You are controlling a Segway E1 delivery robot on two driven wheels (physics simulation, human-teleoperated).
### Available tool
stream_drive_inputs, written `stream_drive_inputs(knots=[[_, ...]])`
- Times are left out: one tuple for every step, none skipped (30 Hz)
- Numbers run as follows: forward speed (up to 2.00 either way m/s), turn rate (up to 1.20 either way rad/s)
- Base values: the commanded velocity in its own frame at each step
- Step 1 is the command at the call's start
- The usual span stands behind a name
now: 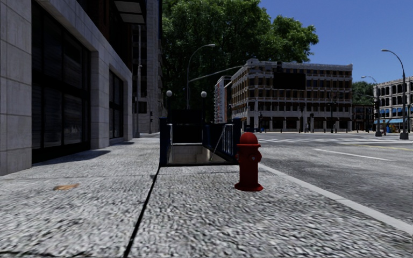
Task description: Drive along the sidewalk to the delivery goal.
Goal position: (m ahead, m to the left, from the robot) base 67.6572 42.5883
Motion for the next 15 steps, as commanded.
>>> stream_drive_inputs(knots=[[2.0,0.36],[2.0,0.38],[2.0,0.4],[2.0,0.46],[2.0,0.49],[2.0,0.61],[2.0,0.69],[2.0,0.69],[2.0,0.83],[2.0,1.04],[2.0,1.12],[2.0,1.14],[2.0,1.14],[2.0,1.15],[2.0,1.15]])
